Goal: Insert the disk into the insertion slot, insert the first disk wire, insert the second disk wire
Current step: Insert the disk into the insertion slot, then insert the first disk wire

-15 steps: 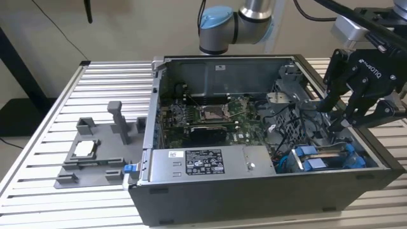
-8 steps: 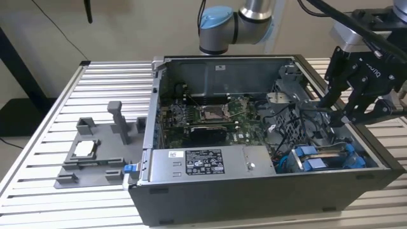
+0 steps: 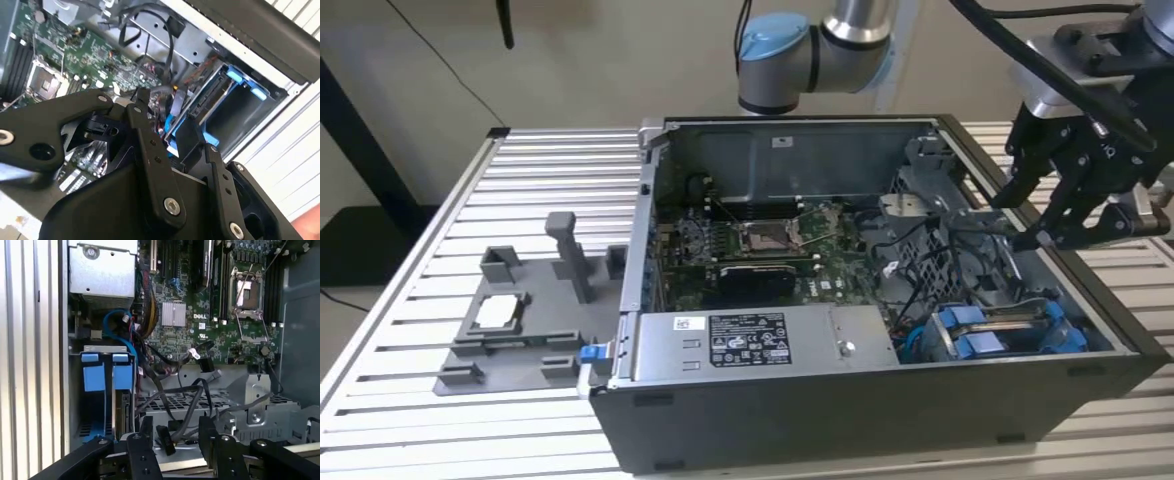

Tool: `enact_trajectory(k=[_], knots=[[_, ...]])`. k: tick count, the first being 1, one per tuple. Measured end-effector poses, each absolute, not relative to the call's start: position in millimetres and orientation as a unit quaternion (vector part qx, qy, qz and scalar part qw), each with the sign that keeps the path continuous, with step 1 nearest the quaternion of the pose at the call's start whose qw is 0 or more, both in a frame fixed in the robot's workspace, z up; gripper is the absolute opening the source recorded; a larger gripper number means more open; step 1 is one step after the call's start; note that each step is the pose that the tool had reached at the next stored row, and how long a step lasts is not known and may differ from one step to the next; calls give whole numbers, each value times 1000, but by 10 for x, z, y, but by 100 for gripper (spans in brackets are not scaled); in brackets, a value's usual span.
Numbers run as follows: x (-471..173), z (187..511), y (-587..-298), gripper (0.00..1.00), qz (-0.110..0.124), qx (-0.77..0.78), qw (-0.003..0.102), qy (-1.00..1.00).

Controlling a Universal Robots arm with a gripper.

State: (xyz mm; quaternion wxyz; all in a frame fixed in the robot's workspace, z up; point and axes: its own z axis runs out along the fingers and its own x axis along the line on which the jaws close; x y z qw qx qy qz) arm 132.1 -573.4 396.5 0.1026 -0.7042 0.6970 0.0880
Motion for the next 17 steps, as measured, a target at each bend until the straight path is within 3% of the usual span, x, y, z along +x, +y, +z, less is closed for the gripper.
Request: enact_trajectory(k=[6, 17], knots=[[1312, 3961, -5734, 49, 90, -704, 133, 692], [1311, 3961, -5734, 49, 89, -704, 136, 692]])
